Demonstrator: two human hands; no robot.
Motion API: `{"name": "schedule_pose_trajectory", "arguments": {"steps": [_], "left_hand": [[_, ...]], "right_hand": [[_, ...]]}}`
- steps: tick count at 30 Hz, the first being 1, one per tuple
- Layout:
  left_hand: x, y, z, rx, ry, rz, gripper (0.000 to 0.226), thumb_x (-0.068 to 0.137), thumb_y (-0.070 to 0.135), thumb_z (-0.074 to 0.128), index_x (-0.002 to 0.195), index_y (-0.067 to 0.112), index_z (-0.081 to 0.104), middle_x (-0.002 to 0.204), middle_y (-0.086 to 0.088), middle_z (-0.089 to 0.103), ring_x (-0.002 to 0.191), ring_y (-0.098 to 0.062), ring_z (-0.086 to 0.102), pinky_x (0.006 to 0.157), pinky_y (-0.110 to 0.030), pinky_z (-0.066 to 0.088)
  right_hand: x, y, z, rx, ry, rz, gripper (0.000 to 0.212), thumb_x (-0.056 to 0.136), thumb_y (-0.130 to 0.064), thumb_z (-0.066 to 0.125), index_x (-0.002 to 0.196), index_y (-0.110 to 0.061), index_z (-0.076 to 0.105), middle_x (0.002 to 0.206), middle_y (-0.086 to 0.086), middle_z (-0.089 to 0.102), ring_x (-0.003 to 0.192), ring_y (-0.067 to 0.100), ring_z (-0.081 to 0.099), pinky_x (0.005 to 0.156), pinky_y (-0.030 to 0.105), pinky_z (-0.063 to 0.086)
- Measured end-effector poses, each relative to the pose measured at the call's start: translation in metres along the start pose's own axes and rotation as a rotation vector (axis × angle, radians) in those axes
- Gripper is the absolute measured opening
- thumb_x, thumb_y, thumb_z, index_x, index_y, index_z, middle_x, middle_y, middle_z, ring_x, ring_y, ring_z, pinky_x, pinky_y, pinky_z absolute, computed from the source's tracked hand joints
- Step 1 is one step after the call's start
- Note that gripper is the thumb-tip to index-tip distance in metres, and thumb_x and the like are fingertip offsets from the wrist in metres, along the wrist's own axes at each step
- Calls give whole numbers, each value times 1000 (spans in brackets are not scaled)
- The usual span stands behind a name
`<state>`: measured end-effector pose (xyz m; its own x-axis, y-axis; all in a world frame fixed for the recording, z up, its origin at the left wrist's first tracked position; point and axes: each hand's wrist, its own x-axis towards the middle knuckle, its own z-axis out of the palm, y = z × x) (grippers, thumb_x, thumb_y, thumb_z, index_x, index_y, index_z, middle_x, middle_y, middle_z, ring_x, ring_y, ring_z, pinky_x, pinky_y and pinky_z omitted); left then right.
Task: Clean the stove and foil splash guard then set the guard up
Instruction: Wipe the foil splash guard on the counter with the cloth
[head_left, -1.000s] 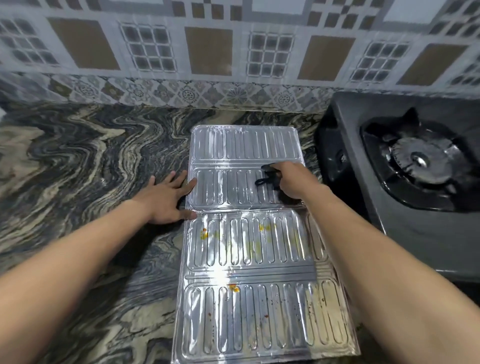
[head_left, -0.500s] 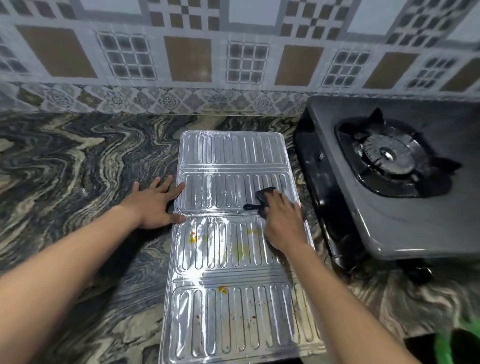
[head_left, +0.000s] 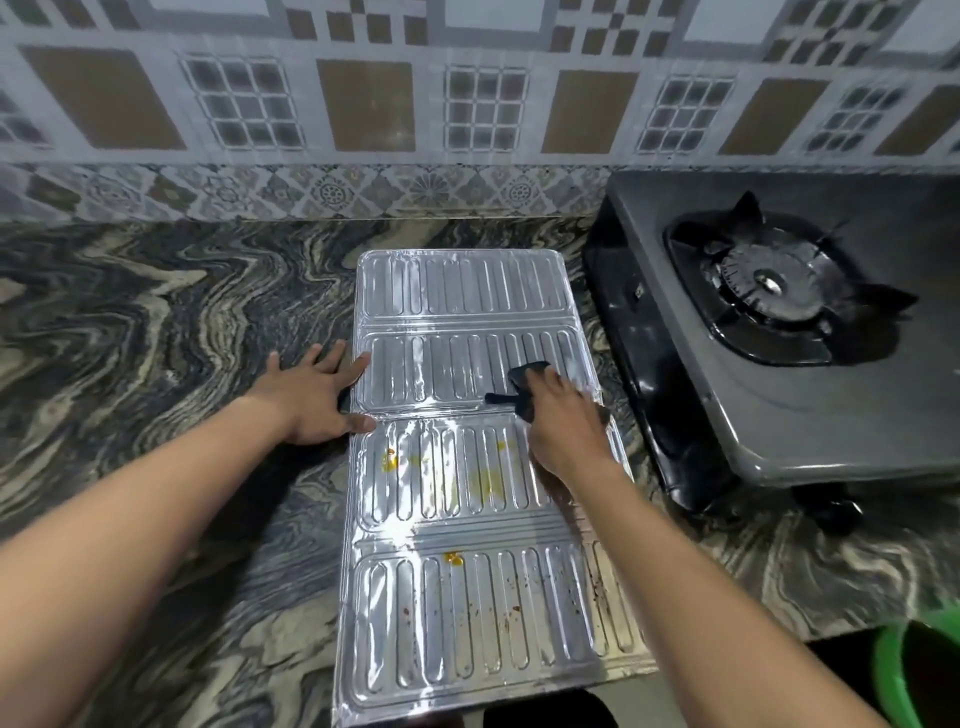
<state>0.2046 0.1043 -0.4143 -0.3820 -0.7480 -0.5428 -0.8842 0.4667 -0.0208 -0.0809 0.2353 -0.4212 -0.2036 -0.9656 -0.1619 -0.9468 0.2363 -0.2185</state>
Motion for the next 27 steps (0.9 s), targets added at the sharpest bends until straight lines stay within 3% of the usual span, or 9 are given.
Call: {"name": "schedule_pose_trajectory", "arguments": {"steps": [3,6,10,13,16,20,27], "left_hand": [[1,-1,1,-4,4,1,100,81,84,40,154,44,-15,165,5,-19,154,-23,-9,118,-63,-2],[2,1,1,-6,2,7,99,81,83,40,153,44,-15,165,5,-19,154,-23,-9,119,-64,-1],[1,0,2,-24,17,-1,98,82,84,38,154,43,-15,165,7,-20,154,-22,-11,118,-64,-2],[-1,0,5,-36,26,-8,98,82,85,34,155,40,-15,165,7,-19,154,-22,-11,117,-66,-2],[-1,1,5,-49,28,-18,98,84,83,34,155,38,-15,165,6,-19,154,-23,-12,117,-67,-3],[-2,2,5,-62,16,-16,98,84,82,36,155,38,-15,165,6,-20,154,-23,-12,117,-67,-4],[-4,0,7,-79,0,-20,96,85,80,36,155,38,-15,164,8,-22,153,-22,-14,116,-65,-6]], "right_hand": [[-34,-17,11,20,25,-112,73,86,-1,49,154,-14,26,160,13,28,147,30,24,121,46,19],[-56,-17,31,31,30,-104,56,102,-26,35,155,-16,20,165,10,15,151,27,11,123,45,8],[-39,-5,37,36,14,-108,58,104,-45,20,155,-18,16,167,3,-4,152,18,-13,122,48,-9],[-18,1,31,39,-31,-124,63,104,-51,13,158,-20,6,167,2,-5,152,15,-12,122,47,-7],[-12,-6,30,37,-28,-125,59,106,-44,13,158,-19,4,166,3,-1,152,16,-8,123,46,-5],[-24,-46,41,28,-36,-339,54,107,-36,19,158,-18,14,166,4,11,153,20,5,123,47,3],[-43,-88,62,-22,-106,-614,52,107,-38,24,157,-21,22,165,2,17,153,20,10,123,48,5]]}}
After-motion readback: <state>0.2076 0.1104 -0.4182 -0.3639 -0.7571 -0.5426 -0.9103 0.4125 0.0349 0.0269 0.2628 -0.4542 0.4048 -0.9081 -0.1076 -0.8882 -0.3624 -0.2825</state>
